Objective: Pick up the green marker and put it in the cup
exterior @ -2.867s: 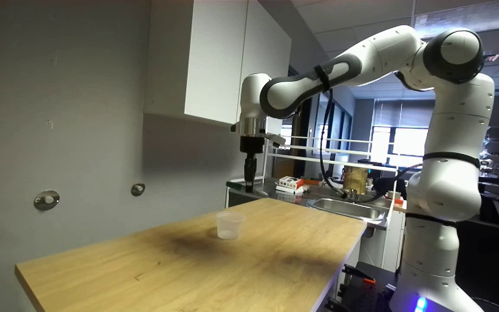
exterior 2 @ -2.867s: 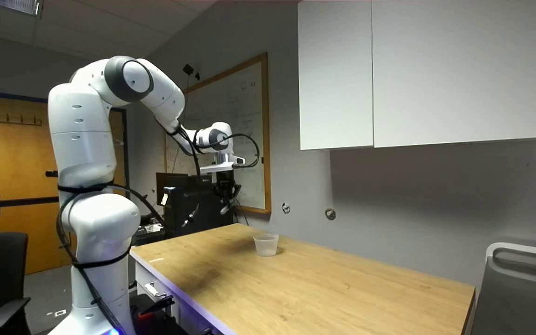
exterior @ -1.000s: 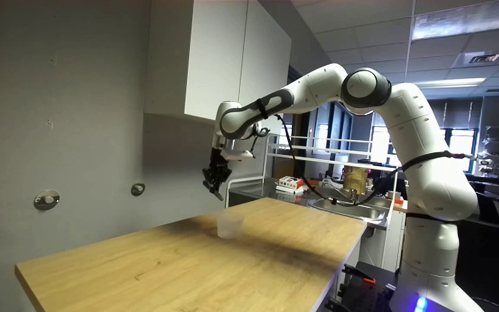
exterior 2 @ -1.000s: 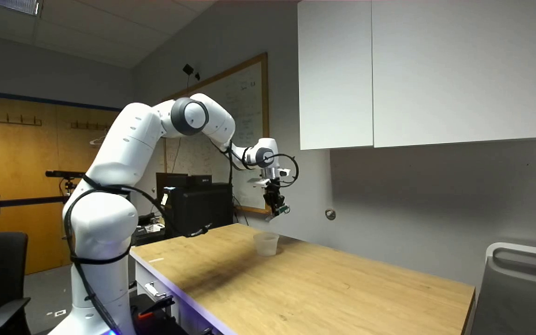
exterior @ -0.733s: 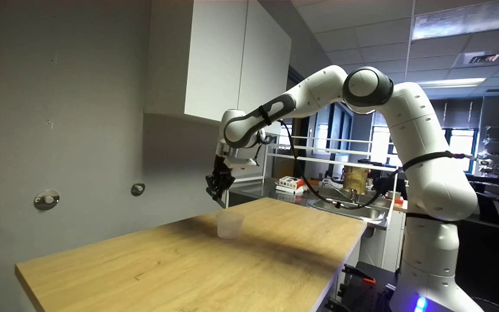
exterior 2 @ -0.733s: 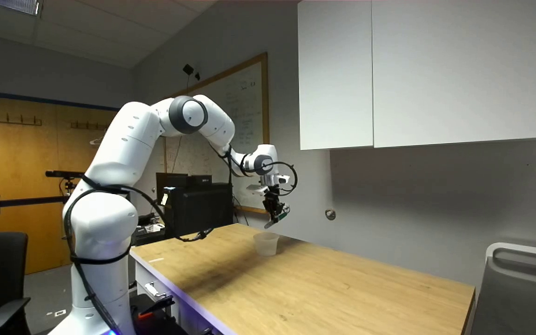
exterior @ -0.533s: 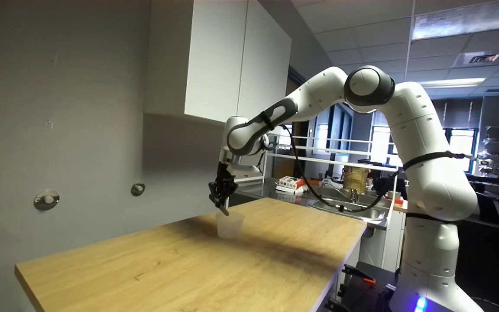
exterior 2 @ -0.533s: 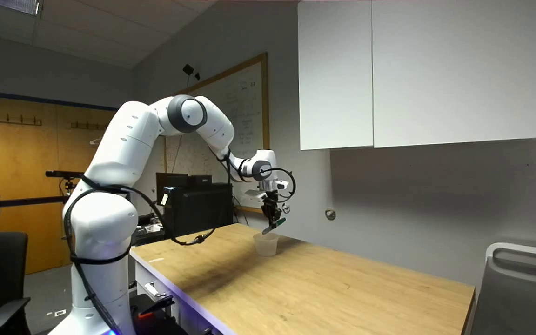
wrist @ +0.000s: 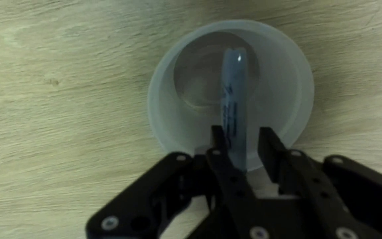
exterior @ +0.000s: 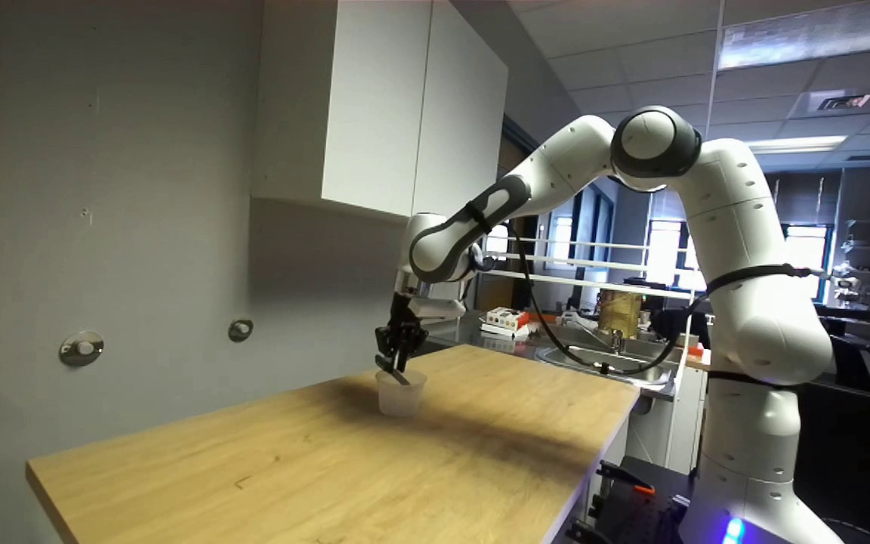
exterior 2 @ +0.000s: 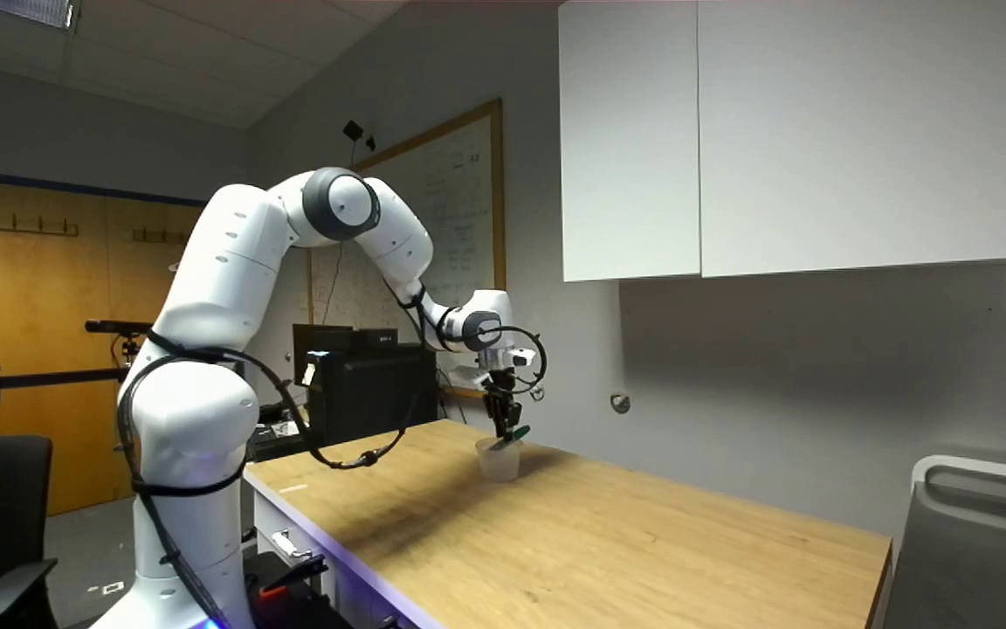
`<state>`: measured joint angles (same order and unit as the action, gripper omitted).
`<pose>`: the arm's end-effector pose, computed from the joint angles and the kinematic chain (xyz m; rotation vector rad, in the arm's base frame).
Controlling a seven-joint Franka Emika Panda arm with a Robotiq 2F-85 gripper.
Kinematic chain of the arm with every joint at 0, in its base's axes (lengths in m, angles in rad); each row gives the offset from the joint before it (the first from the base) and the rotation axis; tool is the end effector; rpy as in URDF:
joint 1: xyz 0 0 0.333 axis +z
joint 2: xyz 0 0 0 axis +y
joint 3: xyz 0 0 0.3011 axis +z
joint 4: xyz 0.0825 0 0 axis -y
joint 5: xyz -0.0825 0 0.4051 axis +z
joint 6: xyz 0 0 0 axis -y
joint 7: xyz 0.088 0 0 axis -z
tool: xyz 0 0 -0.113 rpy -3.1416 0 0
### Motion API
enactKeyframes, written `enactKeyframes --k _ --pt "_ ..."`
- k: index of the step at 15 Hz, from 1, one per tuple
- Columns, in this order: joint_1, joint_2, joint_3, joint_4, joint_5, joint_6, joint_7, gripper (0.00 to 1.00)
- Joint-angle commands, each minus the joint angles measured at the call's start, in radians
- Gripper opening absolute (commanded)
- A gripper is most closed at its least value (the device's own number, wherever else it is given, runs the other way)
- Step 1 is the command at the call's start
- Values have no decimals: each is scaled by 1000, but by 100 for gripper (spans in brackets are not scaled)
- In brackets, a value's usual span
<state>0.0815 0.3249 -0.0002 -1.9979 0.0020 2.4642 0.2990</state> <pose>0.6275 0.0511 0.2761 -3.0875 0.3397 -0.2156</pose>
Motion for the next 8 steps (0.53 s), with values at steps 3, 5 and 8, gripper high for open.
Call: enactKeyframes --k 3,5,8 --pt "-11 -96 0 -92 23 22 -12 81" --pt "-14 -112 1 -106 23 21 -14 95" --pt "-19 -128 4 -115 31 11 -22 100"
